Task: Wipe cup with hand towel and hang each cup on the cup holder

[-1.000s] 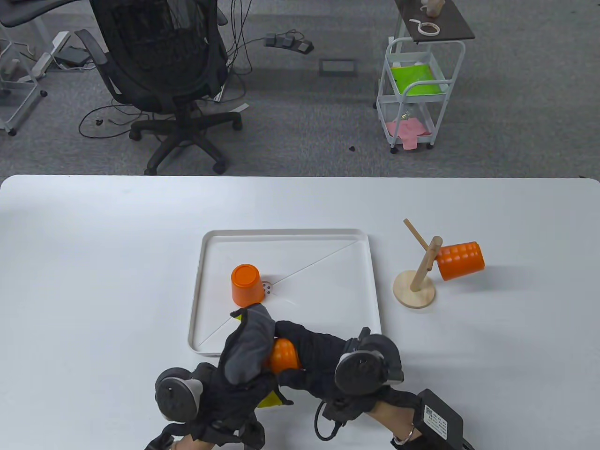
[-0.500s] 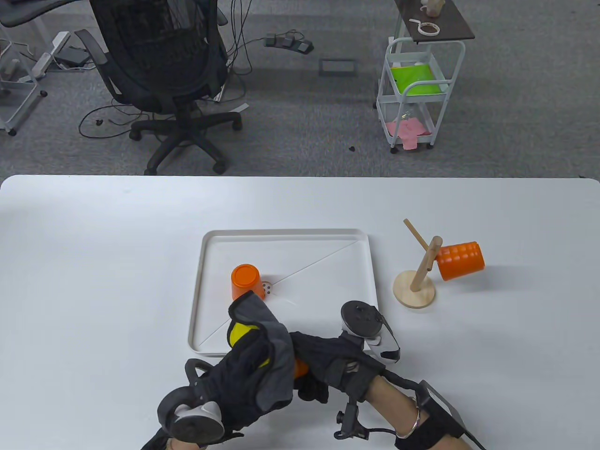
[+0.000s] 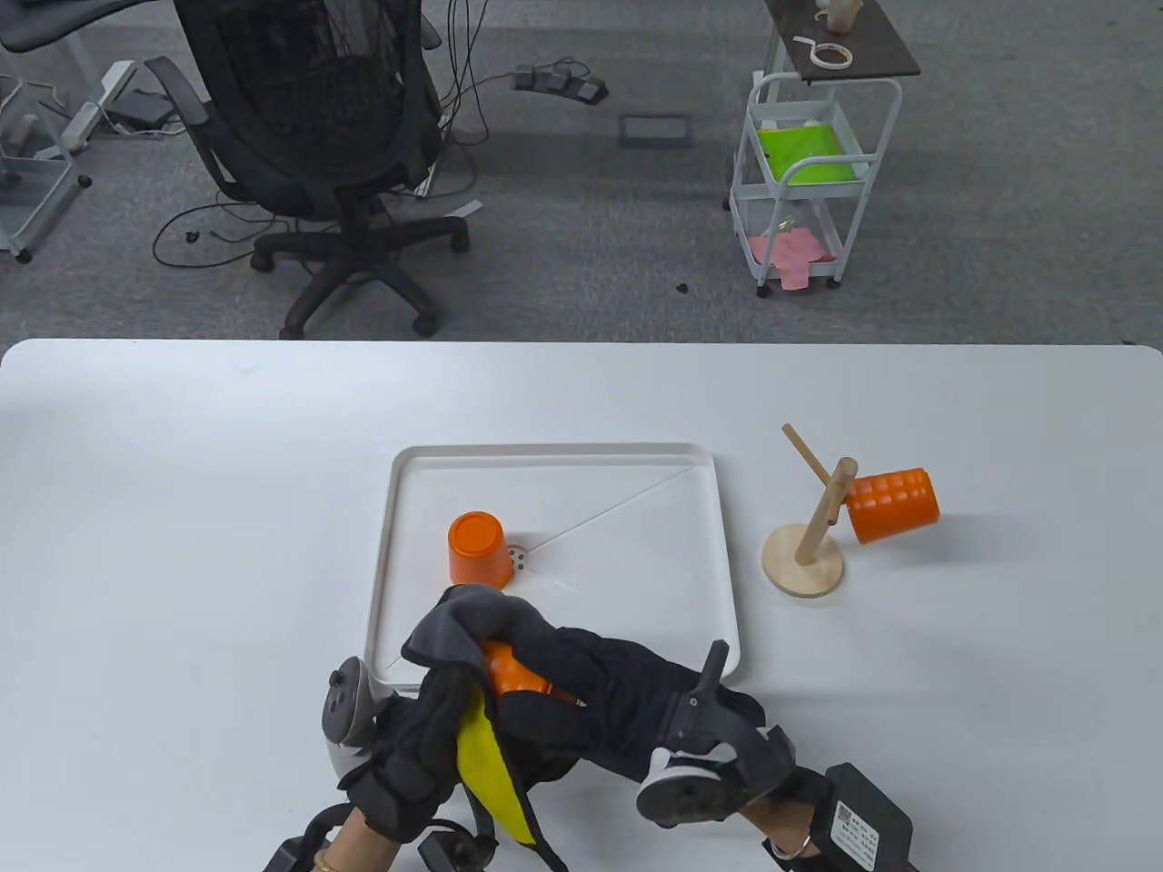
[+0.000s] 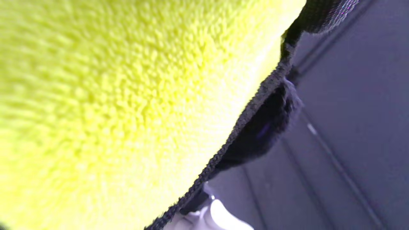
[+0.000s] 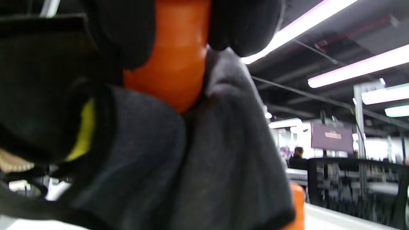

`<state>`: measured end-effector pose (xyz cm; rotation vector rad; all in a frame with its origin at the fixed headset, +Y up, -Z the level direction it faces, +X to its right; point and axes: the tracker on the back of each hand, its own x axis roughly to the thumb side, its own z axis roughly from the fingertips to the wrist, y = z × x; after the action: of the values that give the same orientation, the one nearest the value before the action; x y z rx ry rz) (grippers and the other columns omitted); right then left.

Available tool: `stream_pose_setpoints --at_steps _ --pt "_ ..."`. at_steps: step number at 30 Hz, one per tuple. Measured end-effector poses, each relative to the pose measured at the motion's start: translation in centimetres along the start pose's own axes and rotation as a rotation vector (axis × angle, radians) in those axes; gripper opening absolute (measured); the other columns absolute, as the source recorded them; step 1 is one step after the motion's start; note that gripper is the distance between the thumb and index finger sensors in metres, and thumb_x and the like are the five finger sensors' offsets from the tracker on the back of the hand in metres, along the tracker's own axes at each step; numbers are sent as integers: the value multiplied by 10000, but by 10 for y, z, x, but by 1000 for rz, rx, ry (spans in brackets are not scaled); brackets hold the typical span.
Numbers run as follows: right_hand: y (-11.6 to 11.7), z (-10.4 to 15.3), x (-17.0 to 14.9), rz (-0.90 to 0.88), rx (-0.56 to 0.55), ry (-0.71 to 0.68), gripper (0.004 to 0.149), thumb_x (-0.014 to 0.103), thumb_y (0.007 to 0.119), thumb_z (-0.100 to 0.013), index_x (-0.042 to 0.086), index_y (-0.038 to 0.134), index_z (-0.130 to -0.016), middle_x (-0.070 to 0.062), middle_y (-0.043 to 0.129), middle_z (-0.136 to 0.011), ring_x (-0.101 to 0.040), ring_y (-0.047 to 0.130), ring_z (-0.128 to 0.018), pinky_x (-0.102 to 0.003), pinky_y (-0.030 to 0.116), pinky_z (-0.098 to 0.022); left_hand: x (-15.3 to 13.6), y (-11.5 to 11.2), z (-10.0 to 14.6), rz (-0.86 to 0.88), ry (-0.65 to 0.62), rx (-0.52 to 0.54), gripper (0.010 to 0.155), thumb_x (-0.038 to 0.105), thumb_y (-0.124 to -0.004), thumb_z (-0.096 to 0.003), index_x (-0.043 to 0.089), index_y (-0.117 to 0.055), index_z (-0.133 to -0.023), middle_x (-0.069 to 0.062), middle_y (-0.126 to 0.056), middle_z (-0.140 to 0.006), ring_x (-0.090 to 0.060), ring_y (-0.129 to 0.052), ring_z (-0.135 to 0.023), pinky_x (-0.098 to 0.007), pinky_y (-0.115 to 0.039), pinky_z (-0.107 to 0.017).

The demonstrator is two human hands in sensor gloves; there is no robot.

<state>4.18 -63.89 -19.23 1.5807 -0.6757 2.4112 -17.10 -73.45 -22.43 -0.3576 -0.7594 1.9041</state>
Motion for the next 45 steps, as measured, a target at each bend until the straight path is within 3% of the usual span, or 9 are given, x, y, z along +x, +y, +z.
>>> stream_pose_setpoints --at_steps 4,12,17,20,25,33,37,41,45 --pt "3 -1 7 55 11 -24 713 392 846 -482 531 408 -1026 -55 395 -1196 -324 676 -1007 -390 762 -719 -8 2 0 125 63 -25 744 735 -526 -654 393 -163 -1207 -155 -282 -1257 -516 -482 -1044 -486 -789 -574" --pt "7 -3 2 2 -15 74 769 521 753 -476 334 356 -1108 -220 584 -1085 -296 893 -785 -309 887 -543 -2 2 0 -8 28 10 662 676 -597 -659 409 -232 -1142 -106 -305 -1223 -426 -502 -1047 -389 -825 -541" --pt "18 -2 -23 -340 -25 249 803 637 580 -489 191 369 -1122 -221 727 -951 -264 963 -596 -297 904 -378 15 -4 2 -373 -113 67 640 663 -615 -651 462 -229 -1121 -62 -265 -1228 -389 -447 -1082 -405 -790 -592" --pt "32 1 -40 -690 21 346 816 669 516 -507 131 406 -1111 -208 801 -853 -256 978 -500 -290 895 -298 31 -14 6 -764 -248 118 635 651 -644 -628 488 -268 -1113 -41 -281 -1233 -378 -456 -1087 -408 -793 -586" --pt "61 7 -57 -1300 156 494 837 672 506 -534 33 515 -1075 -233 874 -705 -255 979 -358 -282 870 -182 46 -38 11 -1332 -443 80 633 637 -686 -589 514 -320 -1091 -17 -312 -1231 -370 -481 -1082 -410 -806 -565" --pt "80 16 -63 -1527 374 658 864 675 468 -557 -44 665 -994 -208 943 -548 -199 993 -213 -229 867 -62 45 -61 17 -1780 -582 -119 608 606 -731 -553 553 -392 -1055 38 -326 -1231 -347 -452 -1102 -452 -775 -605" --pt "83 18 -64 -1543 373 687 860 668 464 -569 -54 663 -992 -221 940 -565 -219 1007 -237 -238 885 -81 42 -59 15 -1765 -558 -114 612 606 -733 -549 555 -394 -1056 43 -329 -1232 -345 -454 -1104 -454 -771 -613" --pt "79 18 -65 -1551 322 662 829 651 474 -590 -33 561 -1050 -264 863 -755 -320 1003 -437 -290 918 -248 42 -53 13 -1703 -525 -48 654 620 -718 -556 550 -343 -1087 45 -308 -1240 -349 -447 -1110 -450 -763 -640" --pt "62 14 -66 -1495 219 583 784 625 505 -623 60 328 -1137 -286 630 -973 -375 880 -661 -324 874 -428 42 -36 9 -1406 -395 79 699 633 -692 -573 513 -281 -1125 -9 -273 -1253 -401 -441 -1107 -467 -771 -628"
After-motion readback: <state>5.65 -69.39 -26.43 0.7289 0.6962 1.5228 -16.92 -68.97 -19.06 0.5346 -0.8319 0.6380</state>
